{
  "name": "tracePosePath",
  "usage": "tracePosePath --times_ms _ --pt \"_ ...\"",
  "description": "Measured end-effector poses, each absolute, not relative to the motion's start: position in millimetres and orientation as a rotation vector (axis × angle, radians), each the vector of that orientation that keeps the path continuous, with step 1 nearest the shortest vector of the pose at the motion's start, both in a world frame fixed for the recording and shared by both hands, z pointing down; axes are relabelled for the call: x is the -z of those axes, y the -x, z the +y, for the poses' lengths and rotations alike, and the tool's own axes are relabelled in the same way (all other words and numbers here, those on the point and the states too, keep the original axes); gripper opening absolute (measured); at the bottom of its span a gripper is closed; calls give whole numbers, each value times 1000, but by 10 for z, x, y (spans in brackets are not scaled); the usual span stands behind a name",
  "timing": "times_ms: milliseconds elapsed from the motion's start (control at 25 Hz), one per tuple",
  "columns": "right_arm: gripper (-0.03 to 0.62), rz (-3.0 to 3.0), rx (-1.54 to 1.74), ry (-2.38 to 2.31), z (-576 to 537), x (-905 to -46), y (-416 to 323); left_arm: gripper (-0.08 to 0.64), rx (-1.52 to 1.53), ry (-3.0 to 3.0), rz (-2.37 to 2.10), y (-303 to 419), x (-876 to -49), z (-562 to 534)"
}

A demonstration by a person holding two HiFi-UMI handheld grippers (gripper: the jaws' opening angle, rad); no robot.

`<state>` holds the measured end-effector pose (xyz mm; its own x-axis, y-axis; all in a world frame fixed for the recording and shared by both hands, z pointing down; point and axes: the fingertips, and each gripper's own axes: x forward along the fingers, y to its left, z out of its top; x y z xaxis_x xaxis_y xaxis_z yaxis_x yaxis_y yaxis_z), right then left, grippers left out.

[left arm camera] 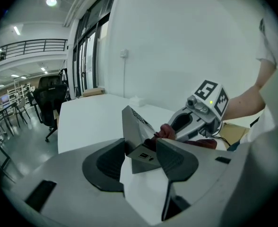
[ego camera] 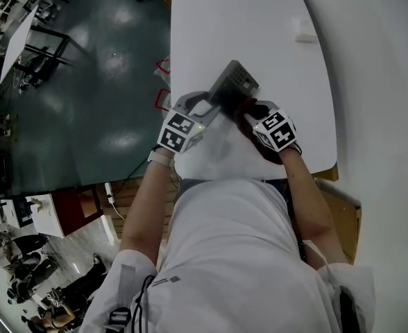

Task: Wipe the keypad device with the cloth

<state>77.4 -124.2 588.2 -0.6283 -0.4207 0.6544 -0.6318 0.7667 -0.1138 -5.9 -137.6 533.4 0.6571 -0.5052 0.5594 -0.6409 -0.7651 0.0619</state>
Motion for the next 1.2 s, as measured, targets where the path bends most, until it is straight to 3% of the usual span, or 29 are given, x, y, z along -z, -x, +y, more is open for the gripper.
tracePosePath --times_ms 440,880,1200 --pt "77 -2603 -322 -671 -1313 -5071 -287 195 -1215 -2687 -728 82 -5731 -940" --pt "78 -2571 -129 -613 -1354 -4959 9 195 -1288 -2605 -699 178 -6115 -736" --pt "77 -2533 -91 -623 -1310 -5055 4 187 -1077 -2515 -753 266 -6206 -704"
